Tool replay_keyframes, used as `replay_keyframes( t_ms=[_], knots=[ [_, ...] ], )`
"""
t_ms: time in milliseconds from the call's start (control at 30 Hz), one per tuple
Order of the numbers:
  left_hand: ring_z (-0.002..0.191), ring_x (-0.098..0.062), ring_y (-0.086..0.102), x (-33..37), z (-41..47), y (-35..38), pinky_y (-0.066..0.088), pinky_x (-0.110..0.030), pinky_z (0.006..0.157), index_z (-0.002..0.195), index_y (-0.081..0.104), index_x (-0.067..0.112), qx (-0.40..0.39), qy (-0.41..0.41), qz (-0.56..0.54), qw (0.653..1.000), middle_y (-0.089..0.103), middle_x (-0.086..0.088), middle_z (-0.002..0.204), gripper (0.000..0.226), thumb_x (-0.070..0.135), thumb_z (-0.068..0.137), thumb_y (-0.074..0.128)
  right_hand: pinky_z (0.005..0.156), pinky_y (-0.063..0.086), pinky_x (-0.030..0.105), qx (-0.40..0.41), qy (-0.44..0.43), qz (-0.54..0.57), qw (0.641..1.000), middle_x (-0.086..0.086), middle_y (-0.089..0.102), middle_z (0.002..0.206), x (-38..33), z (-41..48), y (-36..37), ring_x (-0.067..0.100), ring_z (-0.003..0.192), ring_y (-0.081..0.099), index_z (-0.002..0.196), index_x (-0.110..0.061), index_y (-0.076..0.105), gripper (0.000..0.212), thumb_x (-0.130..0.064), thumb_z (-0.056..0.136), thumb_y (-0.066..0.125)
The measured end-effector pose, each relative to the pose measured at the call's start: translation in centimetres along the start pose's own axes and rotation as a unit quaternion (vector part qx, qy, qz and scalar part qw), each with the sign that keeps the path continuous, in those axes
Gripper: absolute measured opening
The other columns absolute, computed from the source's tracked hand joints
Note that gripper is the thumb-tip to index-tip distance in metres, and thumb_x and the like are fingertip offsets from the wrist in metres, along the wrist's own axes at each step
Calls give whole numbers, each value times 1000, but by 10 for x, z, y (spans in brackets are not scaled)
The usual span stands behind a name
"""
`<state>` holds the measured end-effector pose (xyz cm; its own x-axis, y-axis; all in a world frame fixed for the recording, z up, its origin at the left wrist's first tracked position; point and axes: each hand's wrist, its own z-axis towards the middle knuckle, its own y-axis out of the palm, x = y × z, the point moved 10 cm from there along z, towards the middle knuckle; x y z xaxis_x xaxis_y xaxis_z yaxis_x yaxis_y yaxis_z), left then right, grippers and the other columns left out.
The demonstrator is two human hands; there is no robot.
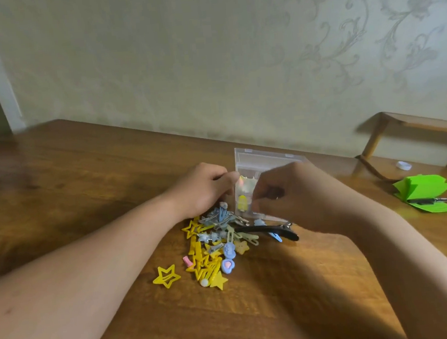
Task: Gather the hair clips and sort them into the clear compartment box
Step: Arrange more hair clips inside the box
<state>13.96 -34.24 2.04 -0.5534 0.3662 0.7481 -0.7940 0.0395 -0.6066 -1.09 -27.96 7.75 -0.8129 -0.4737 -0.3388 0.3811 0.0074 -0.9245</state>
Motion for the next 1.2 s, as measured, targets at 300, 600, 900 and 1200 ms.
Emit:
replay_keyframes(
  t_ms=[300, 600, 900, 1200],
  knots=[
    [84, -22, 76, -6, 2, 1, 58, -47, 93, 81, 76, 18, 5, -23, -2, 1000, 78, -2, 81, 46, 49, 108, 55, 69, 51, 23, -108, -40, -94, 989, -17, 73, 92, -24, -9, 29, 1, 84, 64, 96, -37, 71, 15, -48, 89, 77],
    [86, -20, 75, -7, 1, 1, 58, -48, 93, 83, 76, 22, 0, -28, 2, 1000, 78, 2, 83, 47, 53, 108, 51, 76, 57, 23, -156, -37, -122, 980, -19, 68, 95, -19, -18, 19, 1, 87, 64, 103, -41, 65, 17, -30, 92, 70],
    [77, -23, 69, -6, 3, 3, 55, -46, 79, 81, 71, 11, 4, -8, 12, 1000, 73, -7, 80, 53, 52, 108, 53, 69, 53, 19, -26, 68, 58, 996, -10, 77, 88, 63, -15, -41, 4, 77, 71, 94, -34, 76, 9, -26, 94, 78],
    [86, -17, 73, -3, -1, 2, 59, -47, 86, 84, 75, 19, -1, -17, 17, 1000, 77, 1, 85, 43, 48, 109, 53, 77, 65, 33, 12, 112, -9, 994, -12, 76, 82, 77, 3, -9, 8, 75, 72, 85, -34, 76, 8, -31, 92, 78]
  ],
)
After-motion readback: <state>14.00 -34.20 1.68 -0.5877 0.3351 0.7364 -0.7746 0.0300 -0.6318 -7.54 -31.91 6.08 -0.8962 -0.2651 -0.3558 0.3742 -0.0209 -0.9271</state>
